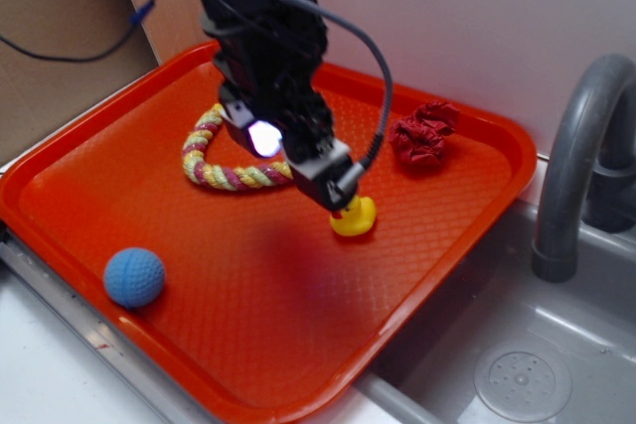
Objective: Grab the yellow duck.
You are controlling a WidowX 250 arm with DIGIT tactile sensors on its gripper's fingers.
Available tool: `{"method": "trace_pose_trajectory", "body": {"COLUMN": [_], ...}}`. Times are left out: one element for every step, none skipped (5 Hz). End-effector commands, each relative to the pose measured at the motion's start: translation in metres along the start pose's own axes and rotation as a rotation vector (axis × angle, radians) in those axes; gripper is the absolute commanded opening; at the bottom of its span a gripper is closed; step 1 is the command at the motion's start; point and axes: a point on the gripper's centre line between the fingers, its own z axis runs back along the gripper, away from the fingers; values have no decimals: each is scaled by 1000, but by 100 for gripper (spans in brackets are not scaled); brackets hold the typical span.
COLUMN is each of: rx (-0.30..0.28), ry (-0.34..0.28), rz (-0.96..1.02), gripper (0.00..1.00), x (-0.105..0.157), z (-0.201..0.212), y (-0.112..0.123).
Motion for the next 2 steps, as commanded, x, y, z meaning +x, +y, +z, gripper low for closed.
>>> {"method": "trace_pose_trajectory", "body": {"rx": [-42,-37], "ry": [10,50], "rz": [28,34], "gripper": [100,100], "x": [28,34], "z": [-27,-44], "y": [-7,-4]}}
